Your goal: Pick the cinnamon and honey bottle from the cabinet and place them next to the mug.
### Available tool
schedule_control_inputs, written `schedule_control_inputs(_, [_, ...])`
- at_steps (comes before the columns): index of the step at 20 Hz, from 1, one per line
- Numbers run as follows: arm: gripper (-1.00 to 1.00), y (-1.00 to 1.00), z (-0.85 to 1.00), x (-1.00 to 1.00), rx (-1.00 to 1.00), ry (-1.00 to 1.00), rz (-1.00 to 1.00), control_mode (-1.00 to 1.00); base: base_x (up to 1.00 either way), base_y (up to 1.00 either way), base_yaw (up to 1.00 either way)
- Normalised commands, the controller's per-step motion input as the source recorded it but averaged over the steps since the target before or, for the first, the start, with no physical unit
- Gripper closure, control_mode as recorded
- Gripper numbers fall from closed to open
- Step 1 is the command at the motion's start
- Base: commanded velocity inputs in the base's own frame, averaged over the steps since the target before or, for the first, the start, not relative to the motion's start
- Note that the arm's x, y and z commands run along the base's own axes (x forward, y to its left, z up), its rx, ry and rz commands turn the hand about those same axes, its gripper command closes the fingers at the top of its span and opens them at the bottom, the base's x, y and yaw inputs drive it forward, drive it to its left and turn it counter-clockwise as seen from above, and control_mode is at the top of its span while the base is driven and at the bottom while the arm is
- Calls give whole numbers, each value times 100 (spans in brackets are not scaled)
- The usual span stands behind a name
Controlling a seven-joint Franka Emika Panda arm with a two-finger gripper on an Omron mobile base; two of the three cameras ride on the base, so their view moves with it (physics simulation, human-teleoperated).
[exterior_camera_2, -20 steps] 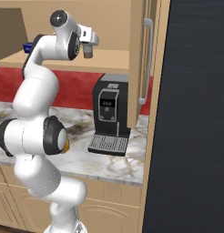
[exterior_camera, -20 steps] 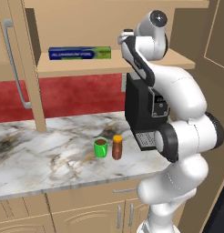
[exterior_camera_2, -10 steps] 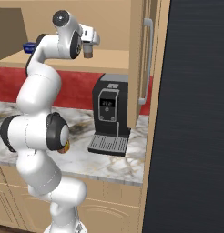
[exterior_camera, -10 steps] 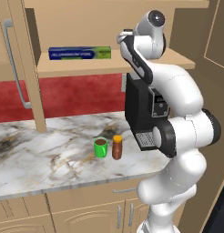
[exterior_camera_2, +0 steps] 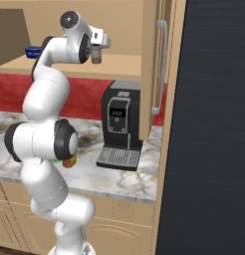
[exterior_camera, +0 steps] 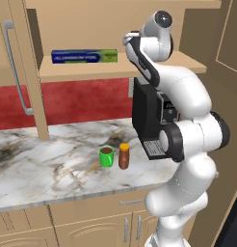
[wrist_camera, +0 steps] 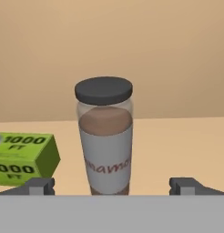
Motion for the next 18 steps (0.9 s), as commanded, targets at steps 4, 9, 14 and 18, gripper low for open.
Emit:
schedule_control_inputs(4, [-100, 0, -2, 11, 0, 0, 0, -100, 0, 0, 0])
schedule_control_inputs(9, [-100, 0, -9, 8, 0, 0, 0, -100, 0, 0, 0])
schedule_control_inputs(14, [-100, 0, -10, 1, 0, 0, 0, -100, 0, 0, 0])
schedule_control_inputs(18, [-100, 0, -1, 10, 0, 0, 0, -100, 0, 0, 0])
